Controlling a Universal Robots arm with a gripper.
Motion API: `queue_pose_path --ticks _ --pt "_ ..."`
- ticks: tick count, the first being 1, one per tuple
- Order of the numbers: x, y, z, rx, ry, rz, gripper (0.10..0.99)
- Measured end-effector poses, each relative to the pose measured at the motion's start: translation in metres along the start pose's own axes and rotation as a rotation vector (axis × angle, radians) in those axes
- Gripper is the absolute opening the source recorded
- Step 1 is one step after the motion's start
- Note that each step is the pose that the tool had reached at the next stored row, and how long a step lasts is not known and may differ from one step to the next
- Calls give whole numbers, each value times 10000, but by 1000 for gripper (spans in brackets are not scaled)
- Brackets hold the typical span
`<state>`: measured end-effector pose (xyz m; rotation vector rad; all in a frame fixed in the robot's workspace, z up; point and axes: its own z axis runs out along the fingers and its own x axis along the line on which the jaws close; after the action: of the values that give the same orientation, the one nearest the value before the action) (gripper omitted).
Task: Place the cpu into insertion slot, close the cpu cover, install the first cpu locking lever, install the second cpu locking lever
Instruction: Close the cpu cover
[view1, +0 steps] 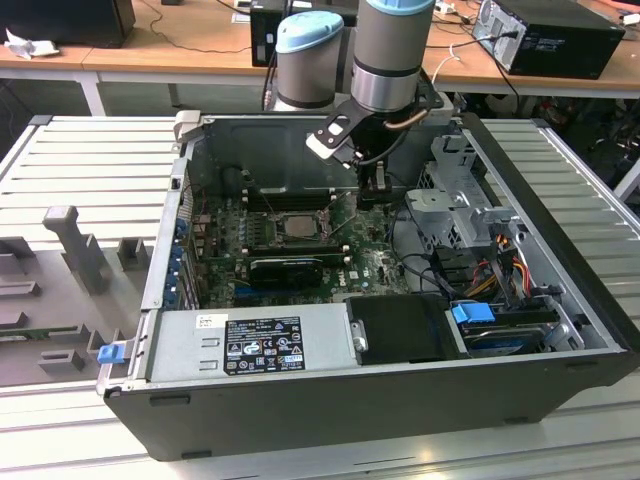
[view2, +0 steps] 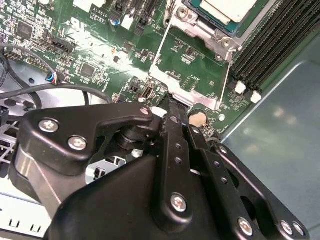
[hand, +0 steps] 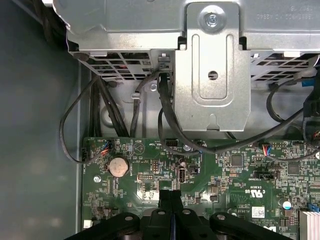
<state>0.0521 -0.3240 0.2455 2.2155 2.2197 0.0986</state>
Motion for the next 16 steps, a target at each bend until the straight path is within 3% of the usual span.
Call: queue_pose_path --ticks 16 --pt "0 -36 -2 0 0 1 106"
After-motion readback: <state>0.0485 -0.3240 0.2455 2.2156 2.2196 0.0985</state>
